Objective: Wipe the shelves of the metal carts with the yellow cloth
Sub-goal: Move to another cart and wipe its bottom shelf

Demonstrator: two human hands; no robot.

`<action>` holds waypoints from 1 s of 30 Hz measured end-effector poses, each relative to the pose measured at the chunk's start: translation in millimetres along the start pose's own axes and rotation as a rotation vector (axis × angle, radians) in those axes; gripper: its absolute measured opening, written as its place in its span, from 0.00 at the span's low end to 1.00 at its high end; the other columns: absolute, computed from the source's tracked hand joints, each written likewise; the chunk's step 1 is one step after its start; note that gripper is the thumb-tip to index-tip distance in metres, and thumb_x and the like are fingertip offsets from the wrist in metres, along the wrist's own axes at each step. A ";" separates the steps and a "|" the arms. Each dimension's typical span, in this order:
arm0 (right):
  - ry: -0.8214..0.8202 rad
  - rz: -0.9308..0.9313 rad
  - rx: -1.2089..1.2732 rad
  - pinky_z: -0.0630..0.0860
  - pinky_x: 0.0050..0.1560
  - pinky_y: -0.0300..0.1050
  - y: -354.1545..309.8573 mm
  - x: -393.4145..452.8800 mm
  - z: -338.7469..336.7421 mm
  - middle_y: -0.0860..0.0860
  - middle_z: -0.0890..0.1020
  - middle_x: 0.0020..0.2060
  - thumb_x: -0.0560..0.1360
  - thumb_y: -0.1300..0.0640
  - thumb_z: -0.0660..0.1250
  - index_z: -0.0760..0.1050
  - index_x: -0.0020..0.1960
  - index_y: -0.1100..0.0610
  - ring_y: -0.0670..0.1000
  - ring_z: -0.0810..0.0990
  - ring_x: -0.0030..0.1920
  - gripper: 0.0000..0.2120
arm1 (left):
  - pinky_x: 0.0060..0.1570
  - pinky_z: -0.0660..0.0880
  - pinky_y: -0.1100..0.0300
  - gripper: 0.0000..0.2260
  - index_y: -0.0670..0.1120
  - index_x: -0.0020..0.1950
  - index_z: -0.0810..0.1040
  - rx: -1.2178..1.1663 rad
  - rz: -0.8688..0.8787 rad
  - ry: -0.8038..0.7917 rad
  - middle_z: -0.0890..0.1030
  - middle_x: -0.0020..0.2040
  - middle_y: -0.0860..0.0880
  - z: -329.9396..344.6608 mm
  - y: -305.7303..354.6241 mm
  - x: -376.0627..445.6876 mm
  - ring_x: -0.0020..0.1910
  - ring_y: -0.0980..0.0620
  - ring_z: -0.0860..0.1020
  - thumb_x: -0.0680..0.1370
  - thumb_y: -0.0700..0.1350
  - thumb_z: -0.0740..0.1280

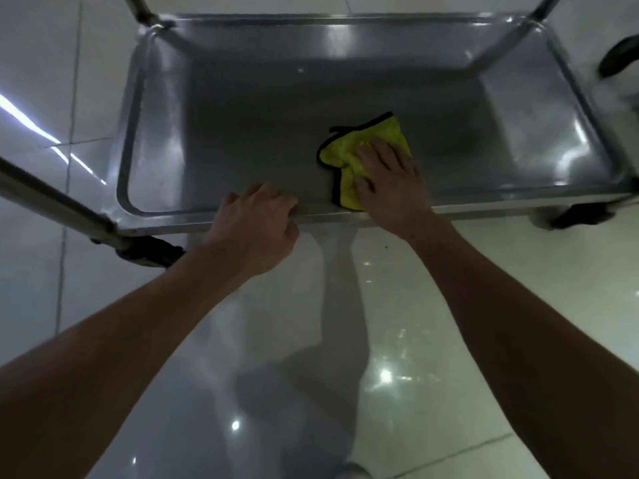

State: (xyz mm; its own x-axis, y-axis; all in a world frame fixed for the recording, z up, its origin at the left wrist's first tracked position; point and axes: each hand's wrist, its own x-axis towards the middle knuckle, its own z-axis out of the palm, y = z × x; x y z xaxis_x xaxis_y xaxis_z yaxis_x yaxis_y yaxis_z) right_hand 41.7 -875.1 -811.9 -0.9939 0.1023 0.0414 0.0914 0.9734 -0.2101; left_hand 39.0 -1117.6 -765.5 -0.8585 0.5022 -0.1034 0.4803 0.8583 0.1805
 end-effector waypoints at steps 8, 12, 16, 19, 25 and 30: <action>0.018 0.120 -0.105 0.53 0.76 0.58 35.4 -24.0 -10.9 0.55 0.58 0.78 0.84 0.47 0.50 0.56 0.79 0.51 0.59 0.56 0.77 0.25 | 0.55 0.72 0.45 0.13 0.50 0.59 0.78 0.026 -0.032 -0.019 0.79 0.59 0.47 -0.5 -12.6 -7.5 0.59 0.42 0.74 0.76 0.49 0.63; 0.017 0.071 -0.125 0.54 0.75 0.60 12.7 -17.5 -4.2 0.57 0.60 0.77 0.83 0.47 0.50 0.57 0.79 0.52 0.61 0.58 0.76 0.25 | 0.60 0.71 0.39 0.13 0.50 0.61 0.78 0.057 -0.073 0.016 0.76 0.62 0.48 -4.5 -44.7 -20.7 0.61 0.42 0.74 0.78 0.52 0.62; 0.008 0.081 -0.115 0.51 0.75 0.61 -16.9 -9.0 5.8 0.56 0.58 0.78 0.83 0.47 0.51 0.55 0.80 0.51 0.62 0.56 0.77 0.26 | 0.63 0.69 0.36 0.14 0.51 0.60 0.77 0.047 -0.119 0.071 0.75 0.64 0.47 -4.9 -76.0 -37.0 0.65 0.41 0.73 0.81 0.57 0.61; -0.043 0.015 -0.111 0.49 0.76 0.62 -44.5 3.7 11.1 0.56 0.55 0.79 0.83 0.47 0.51 0.53 0.80 0.50 0.62 0.53 0.77 0.27 | 0.57 0.71 0.40 0.14 0.48 0.60 0.79 0.094 -0.186 0.174 0.78 0.60 0.43 -2.2 -93.5 -55.1 0.60 0.38 0.75 0.80 0.54 0.63; -0.060 -0.137 -0.063 0.48 0.76 0.62 -126.9 25.6 34.9 0.55 0.55 0.79 0.82 0.46 0.52 0.54 0.80 0.49 0.63 0.52 0.77 0.27 | 0.61 0.69 0.38 0.17 0.48 0.68 0.77 0.088 -0.166 0.183 0.79 0.65 0.48 3.0 -108.1 -76.7 0.65 0.44 0.75 0.79 0.49 0.63; -0.118 -0.174 0.027 0.46 0.76 0.62 -192.0 53.5 50.6 0.53 0.53 0.79 0.82 0.46 0.50 0.53 0.79 0.45 0.61 0.49 0.78 0.26 | 0.62 0.66 0.38 0.18 0.48 0.66 0.78 0.108 -0.147 0.204 0.79 0.67 0.51 4.4 -127.0 -87.8 0.68 0.46 0.74 0.76 0.46 0.68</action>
State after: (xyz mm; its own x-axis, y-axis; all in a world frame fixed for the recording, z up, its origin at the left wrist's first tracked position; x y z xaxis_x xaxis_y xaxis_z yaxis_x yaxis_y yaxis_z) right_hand -32.1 -1066.9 -818.8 -0.9950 -0.0929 -0.0355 -0.0820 0.9682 -0.2362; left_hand 54.2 -1270.2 -783.7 -0.9335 0.3495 0.0802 0.3551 0.9321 0.0716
